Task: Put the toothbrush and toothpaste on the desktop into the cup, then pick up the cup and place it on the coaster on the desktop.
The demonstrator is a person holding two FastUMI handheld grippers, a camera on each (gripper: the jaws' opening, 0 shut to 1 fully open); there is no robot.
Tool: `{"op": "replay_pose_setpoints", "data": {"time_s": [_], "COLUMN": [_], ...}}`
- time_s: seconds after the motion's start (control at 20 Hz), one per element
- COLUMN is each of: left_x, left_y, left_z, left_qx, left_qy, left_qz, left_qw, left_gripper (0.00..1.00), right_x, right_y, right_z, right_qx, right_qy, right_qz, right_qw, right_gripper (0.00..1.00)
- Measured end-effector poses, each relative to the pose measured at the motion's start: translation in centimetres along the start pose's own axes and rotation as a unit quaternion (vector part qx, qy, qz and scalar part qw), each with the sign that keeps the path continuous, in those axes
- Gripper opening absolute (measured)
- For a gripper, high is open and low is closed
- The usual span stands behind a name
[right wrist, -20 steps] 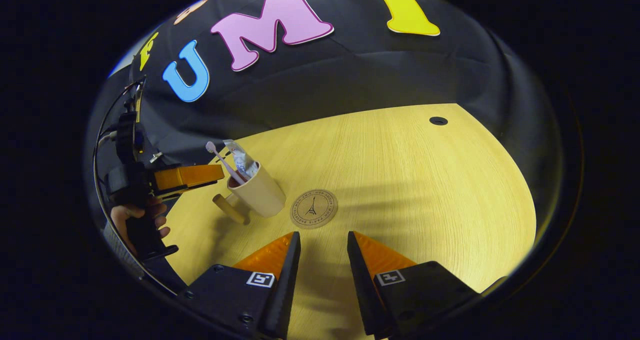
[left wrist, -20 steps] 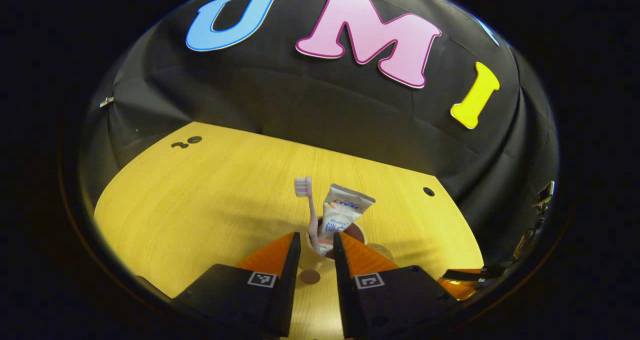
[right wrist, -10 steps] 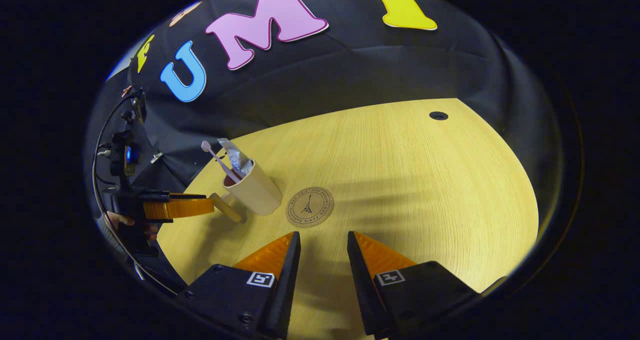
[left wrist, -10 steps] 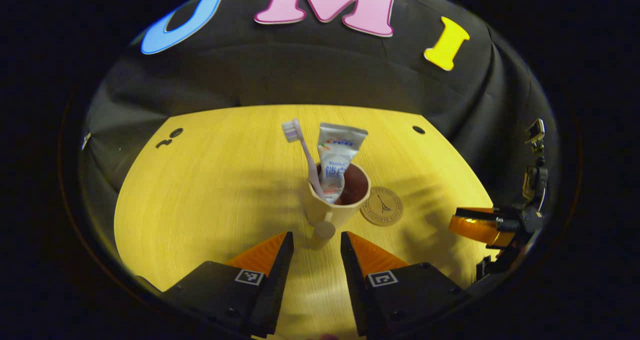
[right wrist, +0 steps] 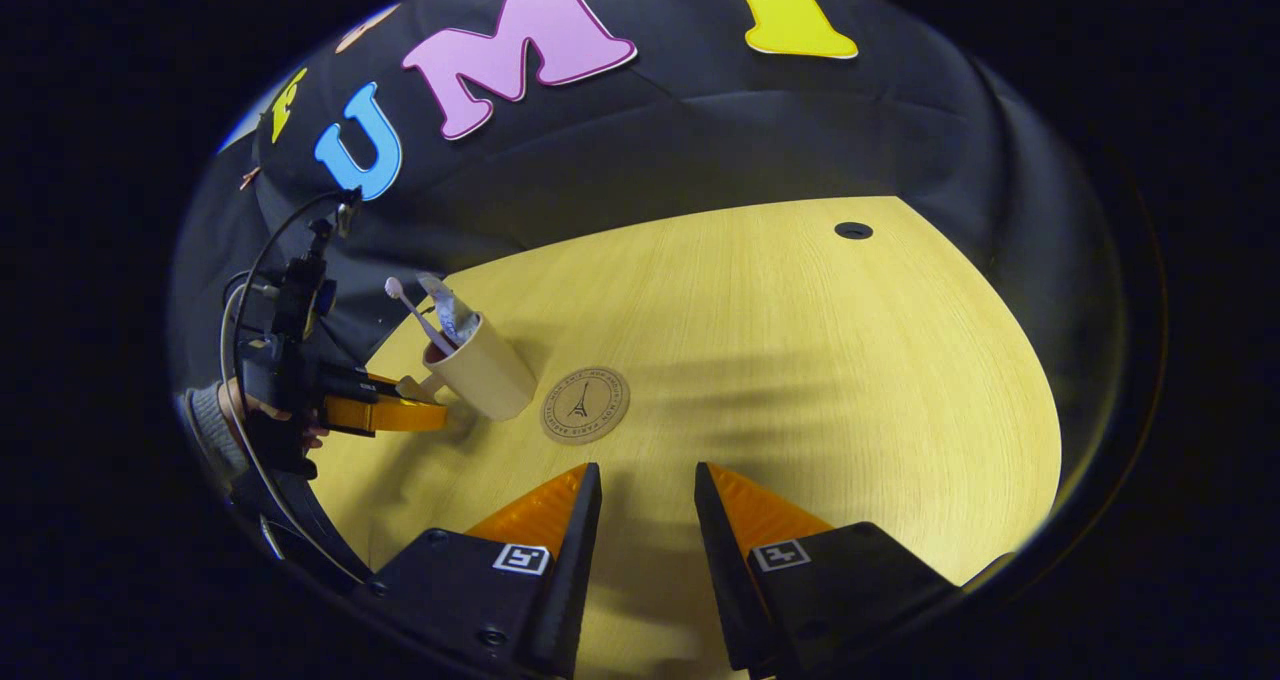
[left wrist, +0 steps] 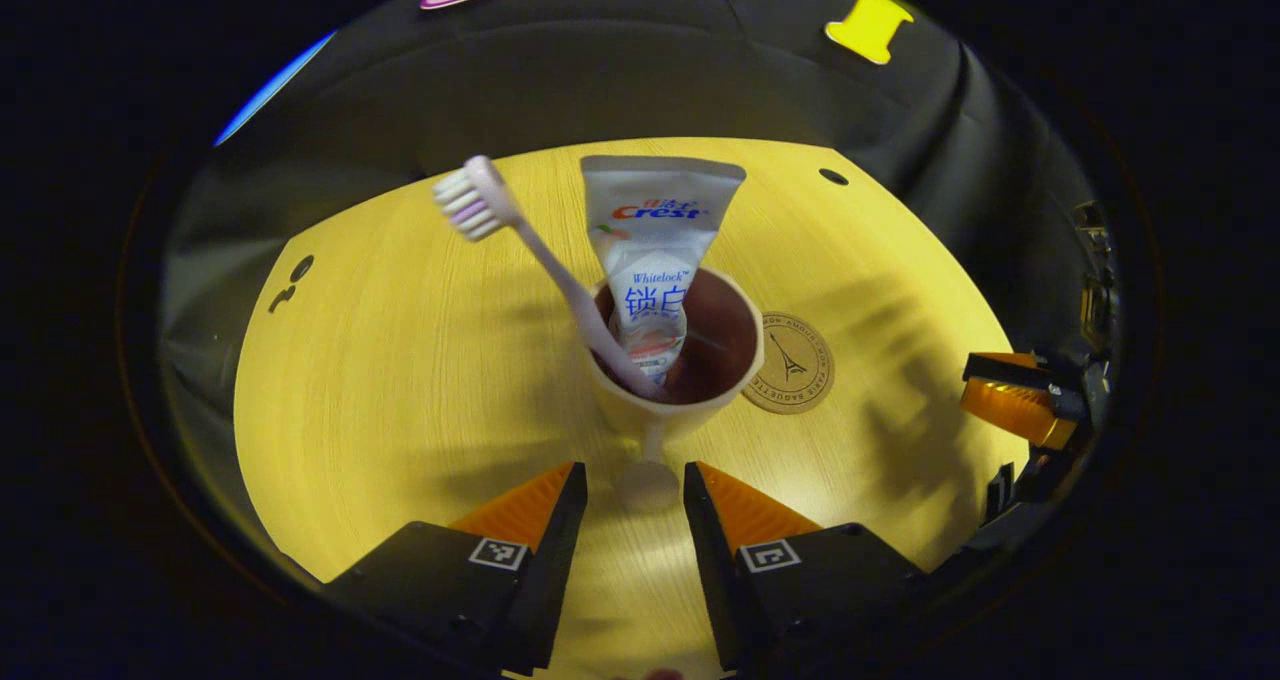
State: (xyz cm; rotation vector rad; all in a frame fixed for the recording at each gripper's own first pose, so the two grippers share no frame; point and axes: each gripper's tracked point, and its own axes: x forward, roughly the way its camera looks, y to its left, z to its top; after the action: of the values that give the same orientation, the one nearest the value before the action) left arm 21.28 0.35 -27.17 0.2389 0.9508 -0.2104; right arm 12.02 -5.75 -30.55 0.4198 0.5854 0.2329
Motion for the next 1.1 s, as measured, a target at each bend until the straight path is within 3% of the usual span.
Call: {"op": "replay_pose_setpoints", "data": {"time_s": [0.3,0.35,0.4,0.45,0.5,0.65,0.75,0.85,0.9,0.95,1.0,1.1], "left_x": [2.5,2.8,3.1,3.3,3.4,3.7,3.8,4.1,3.8,3.9,3.8,3.8], "left_y": [-0.5,-0.5,-0.7,-0.7,-0.8,-1.0,-1.0,-1.1,-1.1,-1.0,-1.0,-1.1], "left_z": [0.0,0.1,0.0,0.1,0.1,0.2,0.1,0.0,0.0,0.0,0.0,0.2], "left_qx": [0.033,0.034,0.033,0.030,0.027,0.023,0.020,0.012,0.012,0.012,0.013,0.010], "left_qy": [0.044,0.048,0.054,0.060,0.065,0.079,0.086,0.087,0.090,0.091,0.090,0.088], "left_qz": [0.009,0.009,0.009,0.009,0.009,0.004,0.002,0.000,0.001,0.001,0.004,0.013], "left_qw": [0.998,0.998,0.998,0.998,0.997,0.997,0.996,0.996,0.996,0.996,0.996,0.996], "left_gripper": [0.63,0.67,0.63,0.67,0.63,0.63,0.55,0.31,0.38,0.39,0.33,0.33], "right_x": [-0.2,-0.2,-0.2,-0.1,-0.2,-0.2,0.0,0.0,-0.1,-0.1,-0.1,-0.1], "right_y": [-1.1,-1.3,-1.4,-1.5,-1.6,-2.0,-2.1,-1.9,-1.9,-2.0,-2.0,-1.9], "right_z": [-0.1,-0.1,-0.2,-0.1,-0.3,-0.3,-0.3,-0.3,-0.4,-0.4,-0.4,-0.4], "right_qx": [0.011,0.011,0.012,0.013,0.015,0.022,0.027,0.031,0.030,0.030,0.030,0.033], "right_qy": [0.001,0.002,0.003,0.004,0.005,0.007,0.008,0.010,0.011,0.011,0.012,0.013], "right_qz": [0.001,0.002,0.002,0.004,0.006,0.010,0.013,0.019,0.021,0.022,0.024,0.028], "right_qw": [1.000,1.000,1.000,1.000,1.000,1.000,1.000,0.999,0.999,0.999,0.999,0.999], "right_gripper": [0.58,0.58,0.58,0.58,0.58,0.58,0.58,0.58,0.58,0.58,0.58,0.58]}}
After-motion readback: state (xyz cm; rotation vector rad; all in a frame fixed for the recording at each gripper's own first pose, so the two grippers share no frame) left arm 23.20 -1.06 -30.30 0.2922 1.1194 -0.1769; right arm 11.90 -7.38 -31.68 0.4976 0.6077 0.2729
